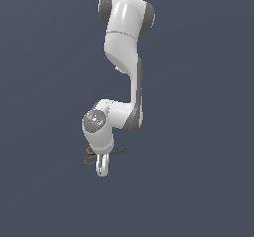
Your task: Pick up the object and move it to a goal position.
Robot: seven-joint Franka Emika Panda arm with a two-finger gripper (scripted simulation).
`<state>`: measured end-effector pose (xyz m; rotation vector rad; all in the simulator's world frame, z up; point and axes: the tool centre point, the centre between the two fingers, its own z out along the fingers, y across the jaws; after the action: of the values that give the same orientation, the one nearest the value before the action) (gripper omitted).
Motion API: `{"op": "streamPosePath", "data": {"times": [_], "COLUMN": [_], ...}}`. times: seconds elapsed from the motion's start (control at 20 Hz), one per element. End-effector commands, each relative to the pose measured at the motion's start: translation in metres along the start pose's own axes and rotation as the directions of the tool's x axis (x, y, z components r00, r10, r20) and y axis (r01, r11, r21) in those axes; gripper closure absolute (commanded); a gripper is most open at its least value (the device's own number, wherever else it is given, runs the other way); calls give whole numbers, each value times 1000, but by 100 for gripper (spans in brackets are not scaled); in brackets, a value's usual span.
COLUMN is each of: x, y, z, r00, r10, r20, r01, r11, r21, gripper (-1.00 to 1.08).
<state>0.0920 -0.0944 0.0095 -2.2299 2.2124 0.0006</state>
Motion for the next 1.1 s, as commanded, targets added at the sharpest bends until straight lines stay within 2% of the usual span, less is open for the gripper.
{"op": "streamPosePath", "data": {"times": [0.0,0.55,1.05], "x": [0,-8,-67], "y": [0,-3,-21], "z": [2,-10,-80], "r00": [1000,1000,1000], "r10": [0,0,1], "r20": [0,0,-1], "r01": [0,0,-1], "r11": [1000,1000,1000], "r21": [0,0,0], "gripper": [108,108,108]}}
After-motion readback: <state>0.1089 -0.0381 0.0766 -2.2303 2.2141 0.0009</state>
